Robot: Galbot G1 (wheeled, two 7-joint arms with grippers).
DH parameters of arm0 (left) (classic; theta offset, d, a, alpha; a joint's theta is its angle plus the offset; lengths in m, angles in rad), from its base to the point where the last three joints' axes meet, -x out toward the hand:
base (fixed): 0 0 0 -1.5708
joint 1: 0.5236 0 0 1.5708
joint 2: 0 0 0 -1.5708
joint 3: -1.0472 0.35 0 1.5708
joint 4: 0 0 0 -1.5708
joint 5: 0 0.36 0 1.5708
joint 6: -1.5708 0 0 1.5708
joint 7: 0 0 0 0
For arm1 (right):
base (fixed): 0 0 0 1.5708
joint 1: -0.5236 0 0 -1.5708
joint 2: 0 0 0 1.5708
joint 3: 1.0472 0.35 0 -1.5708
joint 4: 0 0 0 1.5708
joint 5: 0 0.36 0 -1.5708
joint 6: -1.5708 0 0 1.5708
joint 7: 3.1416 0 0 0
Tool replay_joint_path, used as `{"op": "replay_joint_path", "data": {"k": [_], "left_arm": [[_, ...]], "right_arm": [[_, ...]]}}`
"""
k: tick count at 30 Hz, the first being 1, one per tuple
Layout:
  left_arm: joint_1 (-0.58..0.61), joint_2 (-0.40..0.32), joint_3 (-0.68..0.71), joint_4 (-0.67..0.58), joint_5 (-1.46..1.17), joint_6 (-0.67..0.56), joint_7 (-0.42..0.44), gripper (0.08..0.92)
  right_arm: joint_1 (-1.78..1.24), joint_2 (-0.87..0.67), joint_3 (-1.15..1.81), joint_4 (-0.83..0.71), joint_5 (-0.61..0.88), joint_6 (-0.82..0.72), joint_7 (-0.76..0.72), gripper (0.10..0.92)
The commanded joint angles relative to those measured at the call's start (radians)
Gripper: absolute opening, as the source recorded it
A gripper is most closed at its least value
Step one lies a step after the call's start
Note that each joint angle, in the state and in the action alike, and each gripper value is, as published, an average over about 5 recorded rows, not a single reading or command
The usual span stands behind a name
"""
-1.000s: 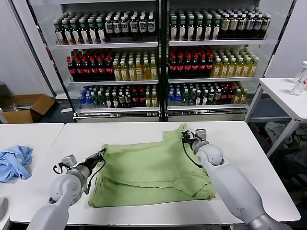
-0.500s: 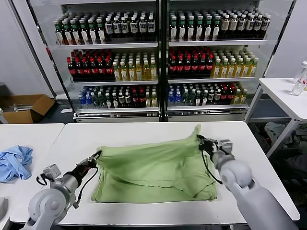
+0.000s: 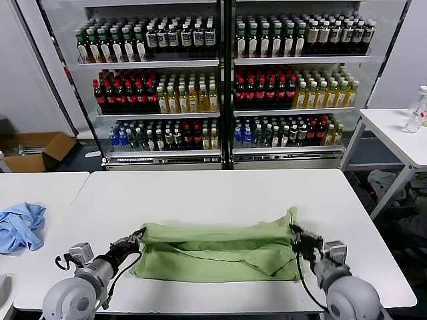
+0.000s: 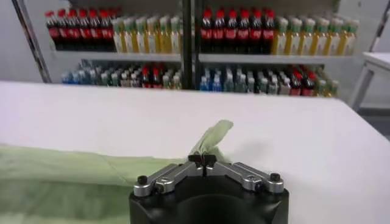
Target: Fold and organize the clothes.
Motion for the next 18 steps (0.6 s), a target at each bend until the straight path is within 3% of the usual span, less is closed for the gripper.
{"op": "replay_joint_path", "data": {"k": [1, 8, 15, 18], "left_arm": [[0.025, -0.027, 0.064, 0.000, 0.290, -0.055, 0.006, 0.138], [0.035, -0.123, 0.133, 0.033, 0.536, -0.114, -0.109, 0.351], [-0.002, -0.161, 0.183, 0.106, 0.583, -0.056, -0.104, 0.553], [0.002, -0.155, 0.188, 0.107, 0.584, -0.029, -0.093, 0.574]], "right_arm": [[-0.154, 0.034, 0.046, 0.092, -0.079, -0.031, 0.004, 0.216], [-0.157, 0.043, 0.044, 0.097, -0.091, -0.019, 0.008, 0.423], [-0.141, 0.047, 0.036, 0.084, -0.092, -0.017, 0.009, 0.605], [-0.129, 0.043, 0.035, 0.077, -0.088, -0.017, 0.009, 0.692]]}}
